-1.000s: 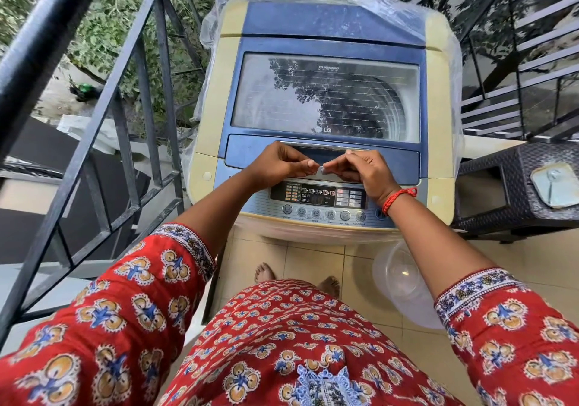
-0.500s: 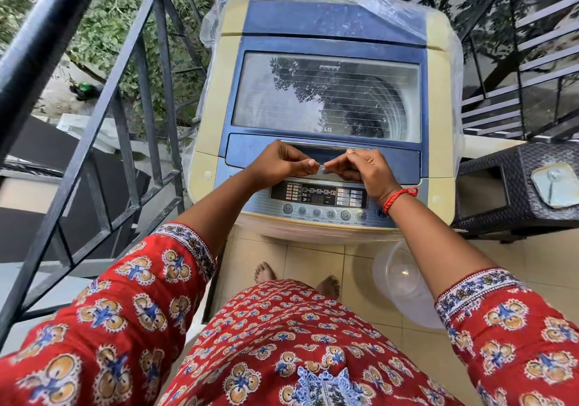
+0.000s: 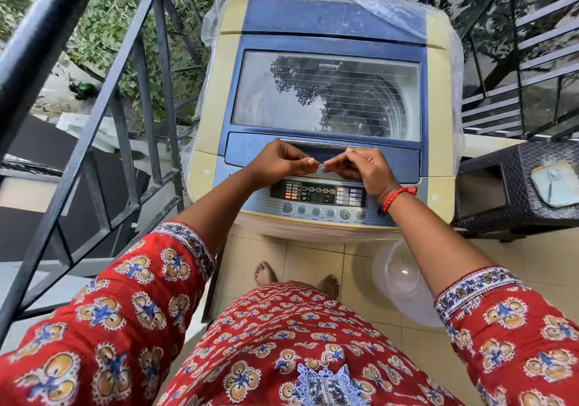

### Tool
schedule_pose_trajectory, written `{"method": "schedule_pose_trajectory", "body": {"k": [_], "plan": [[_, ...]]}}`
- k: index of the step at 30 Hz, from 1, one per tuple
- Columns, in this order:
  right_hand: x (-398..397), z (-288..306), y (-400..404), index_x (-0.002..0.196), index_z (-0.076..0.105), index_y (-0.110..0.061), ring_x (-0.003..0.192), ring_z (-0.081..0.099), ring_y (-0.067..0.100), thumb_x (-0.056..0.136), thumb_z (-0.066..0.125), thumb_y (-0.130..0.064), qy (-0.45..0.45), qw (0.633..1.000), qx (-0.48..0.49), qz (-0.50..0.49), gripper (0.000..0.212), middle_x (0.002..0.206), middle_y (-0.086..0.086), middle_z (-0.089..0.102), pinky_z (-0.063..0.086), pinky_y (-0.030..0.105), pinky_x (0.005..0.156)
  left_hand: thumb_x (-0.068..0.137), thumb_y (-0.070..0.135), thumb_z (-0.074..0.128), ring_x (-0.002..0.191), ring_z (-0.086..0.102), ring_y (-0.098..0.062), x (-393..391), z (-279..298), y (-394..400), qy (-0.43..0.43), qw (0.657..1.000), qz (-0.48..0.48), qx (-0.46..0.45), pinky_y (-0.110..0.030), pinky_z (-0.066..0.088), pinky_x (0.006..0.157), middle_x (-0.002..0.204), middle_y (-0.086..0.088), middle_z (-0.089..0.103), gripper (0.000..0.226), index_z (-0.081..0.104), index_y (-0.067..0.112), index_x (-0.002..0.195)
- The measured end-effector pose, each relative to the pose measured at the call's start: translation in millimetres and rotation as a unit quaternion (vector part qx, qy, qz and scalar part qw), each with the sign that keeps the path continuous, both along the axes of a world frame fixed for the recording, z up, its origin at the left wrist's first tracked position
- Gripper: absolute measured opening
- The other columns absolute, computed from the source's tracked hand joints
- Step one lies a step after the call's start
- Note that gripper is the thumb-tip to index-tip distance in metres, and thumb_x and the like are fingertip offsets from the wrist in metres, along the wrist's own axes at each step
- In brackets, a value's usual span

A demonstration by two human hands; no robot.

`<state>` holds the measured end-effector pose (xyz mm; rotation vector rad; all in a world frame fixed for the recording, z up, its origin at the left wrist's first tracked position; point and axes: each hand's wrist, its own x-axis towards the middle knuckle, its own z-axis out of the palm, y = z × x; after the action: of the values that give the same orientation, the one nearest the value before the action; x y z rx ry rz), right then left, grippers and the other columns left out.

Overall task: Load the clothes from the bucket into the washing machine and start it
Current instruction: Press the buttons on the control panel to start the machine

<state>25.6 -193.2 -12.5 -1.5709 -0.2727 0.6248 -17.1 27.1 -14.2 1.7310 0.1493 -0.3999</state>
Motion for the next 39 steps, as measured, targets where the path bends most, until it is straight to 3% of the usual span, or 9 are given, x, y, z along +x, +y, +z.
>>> {"method": "schedule_pose_trajectory", "body": {"k": [17, 26, 39], "plan": [[-0.1, 0.4, 0.0, 0.100, 0.068, 0.011, 0.098, 0.070, 0.034, 0.097, 0.038, -0.024, 0.004, 1.000, -0.001, 0.006, 0.047, 0.100, 0.027, 0.071, 0.054, 0.039, 0.092, 0.088, 0.016, 0.070, 0.098, 0.069, -0.037, -0.2, 2.0, -1.6, 0.007, 1.000, 0.004, -0.009, -0.050, 0.054, 0.093, 0.098, -0.021, 0.073, 0.023, 0.074, -0.003, 0.100], [0.7, -1.4, -0.4, 0.099, 0.069, 0.010, 0.098, 0.070, 0.035, 0.098, 0.038, -0.024, 0.011, 1.000, 0.002, 0.002, 0.046, 0.099, 0.027, 0.071, 0.054, 0.036, 0.089, 0.090, 0.011, 0.067, 0.097, 0.070, -0.033, -0.2, 5.2, -3.6, 0.009, 1.000, 0.007, -0.018, -0.036, 0.058, 0.088, 0.099, -0.021, 0.073, 0.020, 0.072, -0.003, 0.102], [0.8, -0.5, -0.7, 0.099, 0.069, 0.010, 0.097, 0.070, 0.034, 0.097, 0.038, -0.025, 0.002, 1.000, 0.000, 0.004, 0.047, 0.099, 0.026, 0.071, 0.055, 0.034, 0.086, 0.090, 0.010, 0.066, 0.092, 0.072, -0.026, -0.3, 7.7, -4.3, 0.003, 1.000, 0.004, -0.015, -0.032, 0.059, 0.085, 0.099, -0.021, 0.073, 0.021, 0.071, -0.006, 0.103]]}}
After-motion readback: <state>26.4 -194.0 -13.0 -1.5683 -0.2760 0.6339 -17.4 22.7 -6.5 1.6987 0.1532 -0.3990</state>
